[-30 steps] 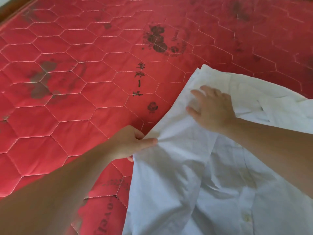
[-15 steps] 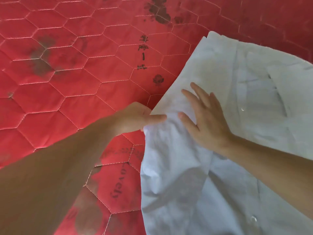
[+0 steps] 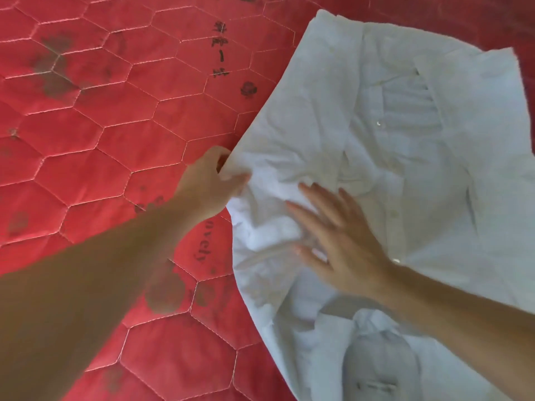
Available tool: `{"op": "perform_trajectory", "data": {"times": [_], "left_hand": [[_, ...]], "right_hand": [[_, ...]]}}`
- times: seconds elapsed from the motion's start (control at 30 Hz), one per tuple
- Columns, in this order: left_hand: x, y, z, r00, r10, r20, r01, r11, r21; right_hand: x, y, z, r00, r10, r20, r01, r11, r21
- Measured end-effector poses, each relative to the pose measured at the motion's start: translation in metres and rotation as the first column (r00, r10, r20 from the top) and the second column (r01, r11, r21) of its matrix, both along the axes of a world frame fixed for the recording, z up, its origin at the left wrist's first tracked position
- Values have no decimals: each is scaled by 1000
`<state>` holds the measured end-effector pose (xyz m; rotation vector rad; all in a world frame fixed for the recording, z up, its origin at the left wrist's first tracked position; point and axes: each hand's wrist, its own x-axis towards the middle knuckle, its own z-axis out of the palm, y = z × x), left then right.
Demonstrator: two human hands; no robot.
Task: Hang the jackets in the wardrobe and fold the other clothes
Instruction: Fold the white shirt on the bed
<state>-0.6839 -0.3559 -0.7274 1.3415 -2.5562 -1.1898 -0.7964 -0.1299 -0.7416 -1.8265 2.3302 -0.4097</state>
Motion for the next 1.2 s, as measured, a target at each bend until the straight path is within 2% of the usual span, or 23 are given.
{"op": "perform_trajectory", "data": {"times": [0.07, 0.13, 0.23, 0.37, 0.47, 0.5, 0.57, 0.6, 0.67, 0.73, 0.8, 0.9, 1.0, 1.07, 1.13, 1.2], "left_hand": [[10, 19, -8, 997, 26, -72, -33, 994, -100], [22, 43, -11, 992, 26, -127, -43, 991, -129], [46, 81, -13, 989, 12, -149, -31, 992, -123], [76, 128, -3, 987, 66, -149, -75, 996, -51], [99, 168, 8, 994, -96, -54, 85, 980, -179], [105, 179, 12, 991, -128, -37, 118, 975, -188], [112, 199, 19, 989, -150, -9, 148, 983, -106], [115, 209, 22, 975, -212, 61, 217, 972, -86], [119, 226, 20, 882, -373, 288, 414, 906, -93], [120, 239, 18, 824, -420, 381, 482, 872, -82], [121, 246, 15, 822, -423, 380, 487, 870, -85], [129, 247, 9, 781, -483, 396, 564, 817, -116], [138, 245, 2, 813, -423, 401, 544, 797, -261], [137, 243, 1, 828, -387, 406, 509, 823, -254], [131, 243, 0, 799, -417, 434, 545, 806, -229], [122, 241, -1, 806, -431, 406, 555, 789, -265]], "right_hand": [[30, 21, 5, 987, 152, 53, -154, 987, 51], [47, 44, -3, 964, 265, 32, -267, 954, 134], [57, 71, -10, 960, 280, -26, -268, 939, 217], [66, 103, 6, 994, 104, 20, -106, 982, 157], [61, 149, 20, 1000, 23, -4, -22, 992, 125], [57, 168, 23, 1000, -13, -15, 15, 991, 129], [51, 209, 27, 993, -111, -32, 115, 976, 187], [50, 228, 28, 986, -163, -40, 168, 958, 232], [51, 258, 27, 974, -221, -51, 225, 915, 336], [49, 279, 23, 964, -260, -53, 260, 887, 381], [39, 292, 19, 925, -374, -67, 369, 843, 391], [21, 300, 16, 856, -484, -182, 514, 759, 401], [12, 306, 16, 820, -513, -254, 571, 765, 300], [8, 311, 17, 782, -568, -257, 620, 753, 219], [4, 318, 16, 750, -610, -255, 655, 739, 159], [0, 323, 15, 722, -645, -252, 686, 714, 137]]}}
